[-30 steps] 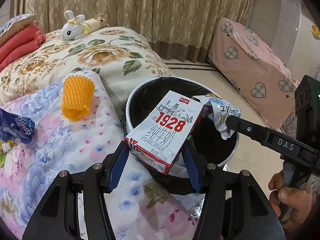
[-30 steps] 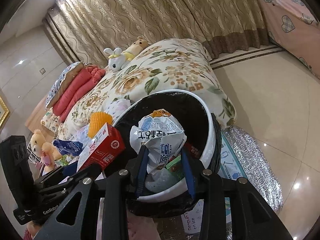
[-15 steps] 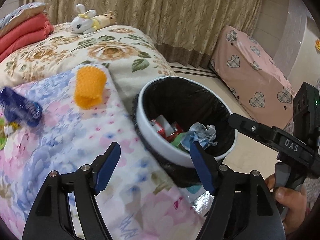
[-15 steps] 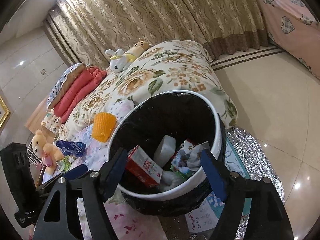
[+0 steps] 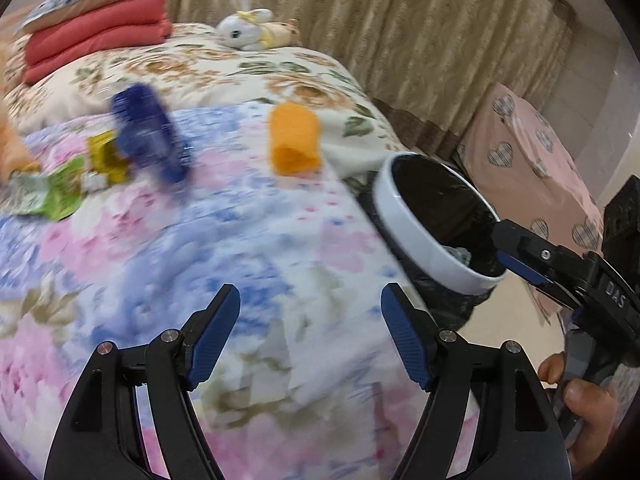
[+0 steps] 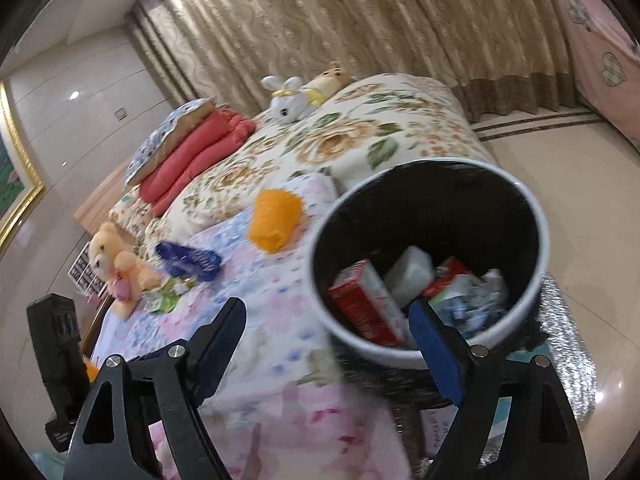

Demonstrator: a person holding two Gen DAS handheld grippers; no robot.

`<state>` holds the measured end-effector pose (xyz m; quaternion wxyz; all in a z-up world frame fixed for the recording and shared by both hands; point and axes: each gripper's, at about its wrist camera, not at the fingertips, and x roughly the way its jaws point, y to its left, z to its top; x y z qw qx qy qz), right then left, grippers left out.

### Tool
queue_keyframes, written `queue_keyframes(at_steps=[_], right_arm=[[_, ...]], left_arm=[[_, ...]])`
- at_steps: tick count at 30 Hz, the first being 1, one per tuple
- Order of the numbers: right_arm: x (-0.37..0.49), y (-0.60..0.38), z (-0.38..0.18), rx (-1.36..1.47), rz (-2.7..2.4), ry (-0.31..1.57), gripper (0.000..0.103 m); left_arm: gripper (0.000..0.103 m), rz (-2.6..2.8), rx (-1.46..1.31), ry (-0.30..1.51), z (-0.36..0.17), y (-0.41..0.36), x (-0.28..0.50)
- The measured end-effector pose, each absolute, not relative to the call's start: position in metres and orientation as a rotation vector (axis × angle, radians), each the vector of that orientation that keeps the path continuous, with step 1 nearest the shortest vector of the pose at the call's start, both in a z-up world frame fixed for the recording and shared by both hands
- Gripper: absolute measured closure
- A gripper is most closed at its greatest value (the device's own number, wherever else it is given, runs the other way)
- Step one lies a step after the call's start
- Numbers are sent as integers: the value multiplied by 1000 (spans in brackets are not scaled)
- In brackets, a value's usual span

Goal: Collect trash
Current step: 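Move both open tools back toward the remaining items on the bed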

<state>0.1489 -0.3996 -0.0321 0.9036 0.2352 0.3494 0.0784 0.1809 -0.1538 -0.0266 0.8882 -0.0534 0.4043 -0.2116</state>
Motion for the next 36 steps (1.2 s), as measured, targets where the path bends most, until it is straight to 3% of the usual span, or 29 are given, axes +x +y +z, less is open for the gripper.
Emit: queue_keyframes(at_steps=[17, 36], right_arm=[[169, -320, -37, 424, 285, 770, 17], [231, -303, -39, 379, 268, 760, 18]], left_arm=[[28, -260, -227, 841, -41, -53, 179], [28, -250, -196, 805, -31, -51, 224]])
